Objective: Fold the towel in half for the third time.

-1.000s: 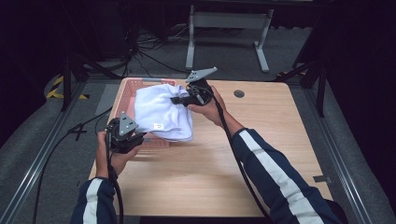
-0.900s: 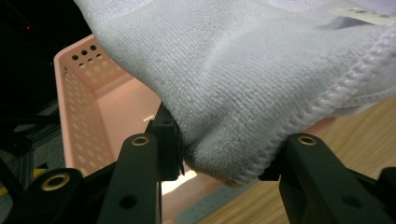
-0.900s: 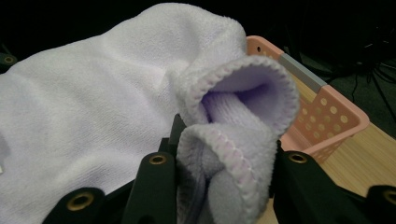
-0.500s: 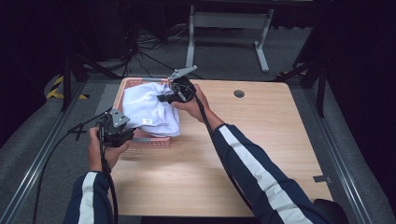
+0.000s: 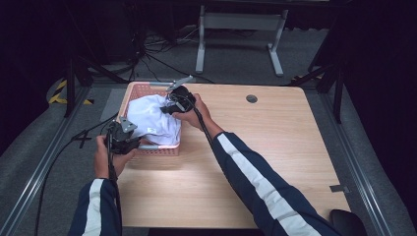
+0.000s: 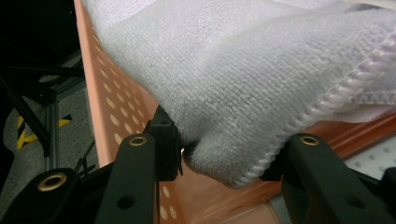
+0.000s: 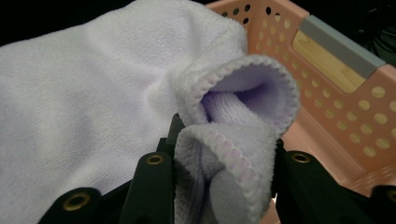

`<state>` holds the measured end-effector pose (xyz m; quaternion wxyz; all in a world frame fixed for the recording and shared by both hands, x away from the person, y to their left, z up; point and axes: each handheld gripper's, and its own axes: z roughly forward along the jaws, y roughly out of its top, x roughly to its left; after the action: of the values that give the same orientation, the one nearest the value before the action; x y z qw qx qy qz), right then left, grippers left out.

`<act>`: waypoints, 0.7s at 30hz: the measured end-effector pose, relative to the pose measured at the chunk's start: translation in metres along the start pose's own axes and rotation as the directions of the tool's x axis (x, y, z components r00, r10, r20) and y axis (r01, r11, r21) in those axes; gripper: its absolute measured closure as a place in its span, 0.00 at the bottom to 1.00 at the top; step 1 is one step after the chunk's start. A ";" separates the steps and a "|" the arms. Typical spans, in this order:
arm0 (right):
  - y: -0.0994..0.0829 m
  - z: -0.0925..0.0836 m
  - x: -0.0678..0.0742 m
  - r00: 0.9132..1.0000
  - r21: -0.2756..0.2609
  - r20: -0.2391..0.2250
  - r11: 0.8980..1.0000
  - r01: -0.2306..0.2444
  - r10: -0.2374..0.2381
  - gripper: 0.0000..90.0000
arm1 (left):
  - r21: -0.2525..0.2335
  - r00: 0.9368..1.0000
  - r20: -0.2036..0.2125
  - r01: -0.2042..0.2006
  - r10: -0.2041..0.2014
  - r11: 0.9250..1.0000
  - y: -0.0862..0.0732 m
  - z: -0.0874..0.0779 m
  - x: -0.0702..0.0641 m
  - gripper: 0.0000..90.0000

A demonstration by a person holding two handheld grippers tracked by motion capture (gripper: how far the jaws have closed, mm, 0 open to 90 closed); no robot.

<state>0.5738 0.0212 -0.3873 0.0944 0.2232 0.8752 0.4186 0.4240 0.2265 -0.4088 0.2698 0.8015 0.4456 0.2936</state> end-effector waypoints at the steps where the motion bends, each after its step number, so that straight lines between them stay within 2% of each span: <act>1: 0.000 0.000 0.000 1.000 0.000 0.000 1.000 0.000 0.000 0.75 | 0.006 1.000 -0.004 -0.005 0.005 1.000 -0.001 0.002 0.001 0.67; 4: -0.002 0.008 0.003 1.000 0.024 0.014 1.000 0.016 -0.016 0.72 | 0.004 1.000 0.003 0.018 -0.018 1.000 -0.004 0.007 0.002 0.66; 6: -0.003 0.009 0.003 1.000 0.037 0.026 0.999 0.017 -0.017 0.69 | 0.003 1.000 0.006 0.013 -0.013 1.000 -0.004 0.006 0.004 0.63; 8: -0.004 0.011 0.003 0.999 0.045 0.035 0.999 0.012 -0.013 0.66 | -0.009 1.000 0.014 0.022 -0.021 1.000 -0.004 0.006 0.004 0.53; 9: -0.004 0.011 0.003 0.999 0.054 0.043 0.999 0.009 -0.011 0.63 | -0.006 0.999 0.021 0.029 -0.029 1.000 -0.004 0.005 0.005 0.53; 10: -0.006 0.009 0.003 1.000 0.071 0.028 0.997 0.007 -0.009 0.59 | -0.008 0.999 0.022 0.049 -0.049 0.999 -0.004 0.004 0.007 0.42; 11: -0.006 0.009 0.003 1.000 0.071 0.028 0.997 0.007 -0.009 0.59 | -0.008 0.999 0.022 0.049 -0.049 0.999 -0.004 0.004 0.007 0.40; 12: -0.007 0.006 0.002 1.000 0.084 0.018 0.996 0.000 -0.002 0.56 | -0.035 0.996 0.052 0.077 -0.075 0.996 -0.004 -0.002 0.007 0.32; 13: -0.008 0.003 0.002 1.000 0.099 0.012 0.995 0.011 -0.012 0.55 | -0.035 0.996 0.052 0.077 -0.075 0.996 -0.004 -0.002 0.007 0.28; 14: -0.009 0.000 0.003 0.999 0.108 0.016 0.994 0.027 -0.029 0.52 | -0.093 0.996 0.048 0.079 -0.075 0.993 -0.002 -0.011 0.004 0.28; 15: -0.010 -0.003 0.004 0.999 0.112 0.025 0.993 0.038 -0.041 0.49 | -0.123 0.995 0.065 0.089 -0.082 0.988 -0.002 -0.017 0.002 0.28; 16: -0.010 -0.003 0.004 0.999 0.112 0.025 0.993 0.038 -0.041 0.49 | -0.123 0.995 0.065 0.089 -0.082 0.988 -0.002 -0.017 0.002 0.28; 17: -0.010 -0.007 0.005 0.999 0.102 0.024 0.994 0.041 -0.044 0.47 | -0.137 0.994 0.077 0.083 -0.073 0.987 -0.001 -0.022 -0.001 0.28; 18: -0.011 -0.013 0.005 1.000 0.089 0.001 0.996 0.031 -0.031 0.45 | -0.141 0.995 0.077 0.077 -0.067 0.987 0.000 -0.025 -0.004 0.26; 19: -0.012 -0.016 0.006 0.999 0.086 -0.001 0.996 0.035 -0.035 0.43 | -0.164 0.995 0.084 0.068 -0.055 0.984 0.000 -0.029 -0.007 0.25; 21: -0.014 -0.028 0.007 0.998 0.084 0.023 0.995 0.061 -0.063 0.43 | -0.201 0.994 0.106 0.062 -0.041 0.978 0.000 -0.039 -0.017 0.25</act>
<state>0.5532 -0.0020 -0.3805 0.1092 0.2051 0.8972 0.3756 0.3889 0.2181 -0.3862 0.3804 0.7717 0.4193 0.2897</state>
